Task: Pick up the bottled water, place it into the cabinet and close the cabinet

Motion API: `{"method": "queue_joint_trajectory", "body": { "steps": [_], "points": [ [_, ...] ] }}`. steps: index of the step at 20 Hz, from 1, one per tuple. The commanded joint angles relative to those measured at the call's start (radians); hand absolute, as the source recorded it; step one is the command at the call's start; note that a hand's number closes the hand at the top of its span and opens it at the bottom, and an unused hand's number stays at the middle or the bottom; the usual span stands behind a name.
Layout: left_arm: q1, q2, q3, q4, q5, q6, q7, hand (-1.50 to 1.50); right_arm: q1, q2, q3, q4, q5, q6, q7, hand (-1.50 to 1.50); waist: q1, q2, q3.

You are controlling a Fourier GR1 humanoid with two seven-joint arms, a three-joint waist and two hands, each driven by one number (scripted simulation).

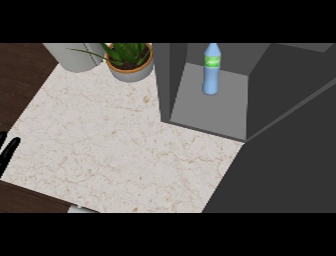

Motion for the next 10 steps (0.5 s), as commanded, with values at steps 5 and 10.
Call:
{"method": "queue_joint_trajectory", "body": {
  "steps": [5, 10],
  "points": [
    [-0.011, 0.01, 0.011, 0.01, 0.01, -0.02, 0.005, -1.5, -0.123, 0.053, 0.082, -0.024, 0.006, 0.013, 0.094, 1.5, -0.009, 0.004, -0.003],
    [-0.011, 0.015, 0.027, 0.019, 0.021, -0.027, 0.004, -1.5, -0.118, 0.083, 0.07, 0.008, -0.03, -0.004, 0.098, 1.5, -0.004, 0.014, -0.002]
  ]
}}
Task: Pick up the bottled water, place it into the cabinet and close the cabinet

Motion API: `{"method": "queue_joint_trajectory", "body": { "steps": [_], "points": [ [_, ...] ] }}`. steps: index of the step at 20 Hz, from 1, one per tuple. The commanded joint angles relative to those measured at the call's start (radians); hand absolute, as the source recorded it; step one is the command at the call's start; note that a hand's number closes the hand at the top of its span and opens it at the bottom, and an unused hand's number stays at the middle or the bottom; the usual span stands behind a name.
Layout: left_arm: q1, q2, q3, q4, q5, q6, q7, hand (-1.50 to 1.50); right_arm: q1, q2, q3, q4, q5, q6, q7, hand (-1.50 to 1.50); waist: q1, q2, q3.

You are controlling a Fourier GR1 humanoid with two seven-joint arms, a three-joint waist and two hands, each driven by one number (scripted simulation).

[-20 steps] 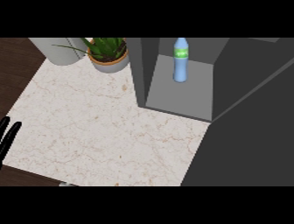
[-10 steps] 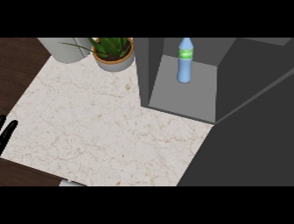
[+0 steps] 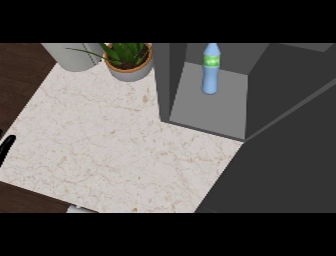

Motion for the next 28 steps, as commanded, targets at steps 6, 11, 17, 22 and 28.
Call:
{"method": "queue_joint_trajectory", "body": {
  "steps": [6, 11, 17, 22, 28],
  "points": [
    [-0.017, 0.017, 0.018, 0.002, 0.011, -0.023, 0.004, -1.5, -0.036, 0.116, 0.106, 0.031, -0.098, -0.028, 0.068, 1.5, 0.027, 0.034, 0.005],
    [-0.027, 0.015, 0.018, 0.005, 0.014, -0.031, 0.004, -1.5, -0.036, 0.146, 0.1, 0.072, -0.171, -0.028, 0.069, 1.5, 0.052, 0.049, 0.006],
    [-0.04, 0.028, 0.025, 0.014, 0.02, -0.044, 0.014, -1.5, -0.089, 0.202, 0.027, 0.12, -0.207, -0.074, 0.105, 1.5, 0.04, 0.047, 0.009],
    [-0.039, 0.03, 0.028, 0.028, 0.026, -0.048, 0.019, -1.5, -0.237, 0.221, -0.053, 0.172, -0.181, -0.087, 0.195, 1.5, 0.036, 0.03, 0.007],
    [-0.048, 0.029, 0.03, 0.041, 0.028, -0.05, 0.023, -1.5, -0.429, 0.259, -0.11, 0.296, -0.187, -0.1, 0.315, 1.5, 0.03, 0.021, 0.009]
  ]
}}
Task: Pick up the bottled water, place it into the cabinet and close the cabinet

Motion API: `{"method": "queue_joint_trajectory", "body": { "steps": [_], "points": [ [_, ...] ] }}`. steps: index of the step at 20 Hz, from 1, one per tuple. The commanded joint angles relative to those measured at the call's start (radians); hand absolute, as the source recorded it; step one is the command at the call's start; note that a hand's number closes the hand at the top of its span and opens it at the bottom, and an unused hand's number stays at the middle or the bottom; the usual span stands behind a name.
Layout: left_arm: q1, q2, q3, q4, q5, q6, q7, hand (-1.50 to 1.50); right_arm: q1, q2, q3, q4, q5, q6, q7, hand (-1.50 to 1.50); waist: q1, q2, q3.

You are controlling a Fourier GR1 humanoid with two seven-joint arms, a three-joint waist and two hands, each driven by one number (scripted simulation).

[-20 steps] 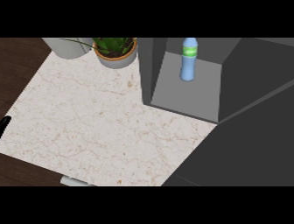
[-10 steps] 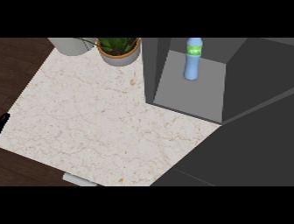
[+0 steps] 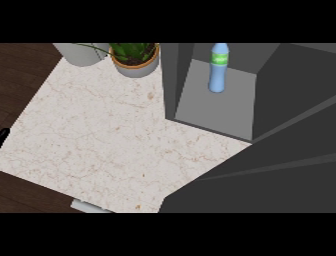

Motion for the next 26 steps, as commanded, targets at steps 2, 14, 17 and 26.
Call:
{"method": "queue_joint_trajectory", "body": {
  "steps": [2, 14, 17, 26],
  "points": [
    [-0.006, 0.0, 0.003, 0.006, 0.011, -0.006, 0.006, -1.5, -0.173, 0.095, -0.023, 0.153, 0.022, -0.083, 0.116, 1.5, -0.001, -0.007, 0.003],
    [0.0, -0.004, 0.031, 0.06, 0.017, -0.016, -0.006, -1.5, -0.62, 0.345, -0.152, 0.615, 0.064, -0.257, 0.249, 1.5, -0.039, -0.019, 0.014],
    [0.005, -0.021, 0.024, 0.064, 0.016, -0.015, -0.011, -1.5, -0.748, 0.361, -0.207, 0.727, 0.115, -0.349, 0.23, 1.5, -0.058, -0.022, 0.016],
    [0.032, -0.017, 0.041, 0.071, 0.032, -0.043, -0.012, -1.5, -0.971, 0.364, -0.322, 1.029, 0.119, -0.552, 0.144, 1.5, -0.082, -0.019, 0.019]
  ]
}}
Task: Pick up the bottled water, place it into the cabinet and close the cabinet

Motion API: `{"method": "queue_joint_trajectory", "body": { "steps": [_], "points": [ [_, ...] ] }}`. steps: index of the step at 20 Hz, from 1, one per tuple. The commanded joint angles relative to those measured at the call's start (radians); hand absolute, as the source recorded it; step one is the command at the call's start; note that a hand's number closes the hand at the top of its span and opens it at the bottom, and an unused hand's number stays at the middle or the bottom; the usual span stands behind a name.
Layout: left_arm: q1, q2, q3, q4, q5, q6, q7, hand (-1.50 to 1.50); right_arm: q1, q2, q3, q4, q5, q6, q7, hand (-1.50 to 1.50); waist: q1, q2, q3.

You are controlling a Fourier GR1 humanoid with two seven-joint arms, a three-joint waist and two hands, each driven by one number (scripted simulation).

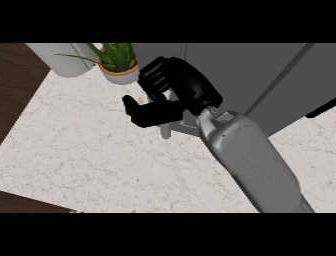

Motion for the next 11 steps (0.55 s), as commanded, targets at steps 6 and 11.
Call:
{"method": "queue_joint_trajectory", "body": {
  "steps": [6, 11],
  "points": [
    [0.026, -0.016, 0.003, 0.006, -0.013, -0.012, -0.016, -1.5, -0.166, -0.001, -0.137, 0.205, -0.04, -0.23, -0.109, -1.5, -0.017, 0.011, -0.001],
    [0.054, -0.011, 0.011, 0.01, -0.009, -0.043, -0.019, -1.5, -0.19, -0.001, -0.094, 0.264, -0.089, -0.283, -0.15, -1.5, -0.01, 0.009, -0.002]
  ]
}}
